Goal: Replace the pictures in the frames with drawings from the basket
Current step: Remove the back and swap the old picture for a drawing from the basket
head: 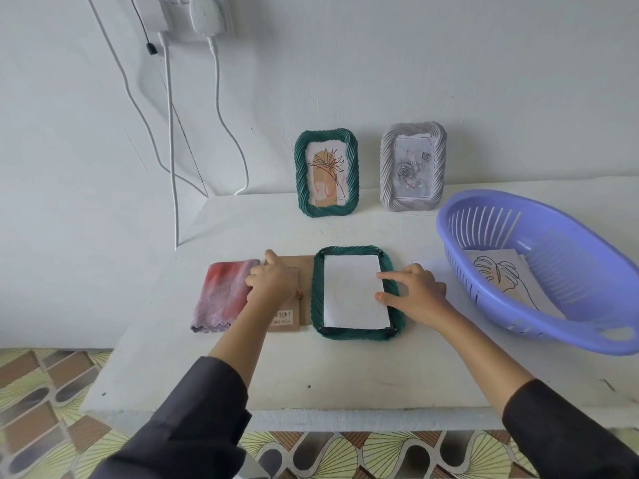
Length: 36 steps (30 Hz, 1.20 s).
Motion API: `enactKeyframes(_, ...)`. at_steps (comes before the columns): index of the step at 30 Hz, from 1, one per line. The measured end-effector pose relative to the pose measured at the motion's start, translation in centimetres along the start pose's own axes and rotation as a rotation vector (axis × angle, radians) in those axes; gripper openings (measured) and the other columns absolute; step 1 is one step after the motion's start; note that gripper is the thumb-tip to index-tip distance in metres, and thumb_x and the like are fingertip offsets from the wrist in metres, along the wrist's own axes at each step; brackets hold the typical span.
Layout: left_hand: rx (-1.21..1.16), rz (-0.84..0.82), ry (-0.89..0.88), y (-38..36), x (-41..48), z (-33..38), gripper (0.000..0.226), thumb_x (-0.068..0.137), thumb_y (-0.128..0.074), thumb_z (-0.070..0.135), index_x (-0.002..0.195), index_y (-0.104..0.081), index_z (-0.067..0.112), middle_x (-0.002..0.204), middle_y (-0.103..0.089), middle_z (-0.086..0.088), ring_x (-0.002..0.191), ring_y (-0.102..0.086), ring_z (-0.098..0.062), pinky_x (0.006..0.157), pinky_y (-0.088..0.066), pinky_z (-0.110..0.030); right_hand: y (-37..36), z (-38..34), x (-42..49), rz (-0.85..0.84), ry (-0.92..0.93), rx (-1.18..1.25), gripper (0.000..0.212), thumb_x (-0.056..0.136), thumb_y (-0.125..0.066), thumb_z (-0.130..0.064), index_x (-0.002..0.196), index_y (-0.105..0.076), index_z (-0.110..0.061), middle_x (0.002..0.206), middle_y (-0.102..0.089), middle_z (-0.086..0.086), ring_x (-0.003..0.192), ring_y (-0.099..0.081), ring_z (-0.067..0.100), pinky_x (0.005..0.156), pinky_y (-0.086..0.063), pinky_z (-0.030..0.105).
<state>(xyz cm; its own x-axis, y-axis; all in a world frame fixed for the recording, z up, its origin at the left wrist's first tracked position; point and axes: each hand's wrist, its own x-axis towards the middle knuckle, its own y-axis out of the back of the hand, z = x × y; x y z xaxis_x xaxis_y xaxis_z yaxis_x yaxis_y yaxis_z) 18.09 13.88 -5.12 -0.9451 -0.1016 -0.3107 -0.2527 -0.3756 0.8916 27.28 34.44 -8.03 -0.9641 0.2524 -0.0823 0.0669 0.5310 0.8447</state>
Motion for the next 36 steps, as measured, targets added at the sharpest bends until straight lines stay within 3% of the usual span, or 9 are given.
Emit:
enactKeyframes(5, -0.112, -0.022, -0.007, 0.9, 0.2, -0.8, 0.087, 0.076, -0.076, 0.028, 0.14, -0.021, 0.008, 0.137, -0.042, -0.018, 0.127, -0.042, -0.034, 0.102, -0.041, -0.043, -0.1, -0.1, -0.1, 0.008, -0.01, 0.014, 0.043, 0.082, -0.061, -0.046, 0.124, -0.053, -0.04, 0.128, -0.041, 0.001, 0.127, -0.035, 0.018, 0.101, -0.022, 0.036)
enactKeyframes(8, -0.279, 0.01, -0.064, 1.8, 0.0, -1.3, 0.077, 0.071, -0.08, 0.021, 0.132, -0.035, 0.006, 0.127, -0.053, -0.013, 0.116, -0.052, -0.032, 0.094, -0.047, -0.039, -0.1, -0.1, -0.1, 0.007, -0.015, 0.019, 0.043, 0.083, -0.06, -0.046, 0.124, -0.053, -0.041, 0.128, -0.041, 0.001, 0.126, -0.035, 0.018, 0.101, -0.023, 0.036)
enactKeyframes(12, -0.414, 0.224, -0.144, 3.7, 0.0, -2.0, 0.058, 0.078, -0.069, 0.007, 0.129, -0.044, 0.008, 0.124, -0.057, -0.016, 0.114, -0.053, -0.034, 0.094, -0.047, -0.041, 0.0, -0.2, -0.1, 0.01, -0.033, 0.031, 0.043, 0.083, -0.059, -0.047, 0.125, -0.051, -0.043, 0.126, -0.042, 0.002, 0.124, -0.039, 0.019, 0.1, -0.024, 0.037)
enactKeyframes(16, -0.621, 0.407, -0.215, 5.8, 0.2, -2.2, 0.063, 0.079, -0.066, 0.006, 0.138, -0.042, 0.013, 0.13, -0.056, -0.011, 0.118, -0.053, -0.032, 0.098, -0.046, -0.045, 0.2, -0.6, -0.3, 0.14, -0.04, 0.129, 0.045, 0.084, -0.058, -0.045, 0.128, -0.048, -0.042, 0.118, -0.048, 0.004, 0.115, -0.048, 0.02, 0.098, -0.028, 0.038)
enactKeyframes(20, -1.008, 0.118, -0.206, 5.2, -1.9, 0.0, 0.062, 0.074, -0.074, 0.005, 0.13, -0.051, 0.022, 0.119, -0.063, -0.014, 0.099, -0.065, -0.033, 0.084, -0.055, -0.051, 0.8, -1.9, -0.5, 0.184, 0.014, 0.387, 0.039, 0.089, -0.056, -0.034, 0.127, -0.053, -0.028, 0.1, -0.055, 0.0, 0.094, -0.054, 0.017, 0.094, -0.038, 0.035)
enactKeyframes(24, -1.056, -0.226, -0.145, 2.0, -4.3, 2.4, 0.067, 0.079, -0.071, 0.002, 0.137, -0.043, 0.018, 0.115, -0.061, -0.015, 0.083, -0.066, -0.031, 0.066, -0.057, -0.046, 1.1, -3.1, -0.8, 0.088, 0.002, 0.783, 0.03, 0.094, -0.05, -0.018, 0.123, -0.052, -0.012, 0.074, -0.063, 0.003, 0.059, -0.051, 0.016, 0.066, -0.043, 0.018)
enactKeyframes(28, -0.967, -0.231, -0.158, -0.6, -4.8, 3.1, 0.062, 0.077, -0.073, 0.006, 0.133, -0.047, 0.009, 0.116, -0.062, -0.015, 0.101, -0.064, -0.036, 0.085, -0.055, -0.05, 0.9, -2.8, -1.0, 0.083, -0.089, 0.767, 0.032, 0.089, -0.055, -0.007, 0.121, -0.056, -0.007, 0.068, -0.062, 0.004, 0.054, -0.053, 0.017, 0.065, -0.045, 0.021)
enactKeyframes(33, -0.803, -0.193, -0.191, -1.6, -3.9, 3.4, 0.031, 0.076, -0.075, 0.013, 0.102, -0.059, 0.013, 0.102, -0.065, -0.012, 0.097, -0.066, -0.033, 0.086, -0.055, -0.046, 0.4, -2.4, -0.5, 0.053, -0.146, 0.679, 0.034, 0.087, -0.056, -0.002, 0.12, -0.058, -0.003, 0.062, -0.059, 0.004, 0.047, -0.048, 0.015, 0.056, -0.042, 0.02)
enactKeyframes(36, -0.737, -0.172, -0.199, -1.9, -3.5, 3.4, 0.03, 0.076, -0.075, 0.017, 0.102, -0.061, 0.011, 0.102, -0.066, -0.011, 0.097, -0.066, -0.031, 0.087, -0.055, -0.044, 0.2, -2.4, -0.1, 0.045, -0.161, 0.655, 0.035, 0.087, -0.056, -0.004, 0.121, -0.058, -0.004, 0.069, -0.061, 0.003, 0.047, -0.046, 0.016, 0.055, -0.041, 0.022)
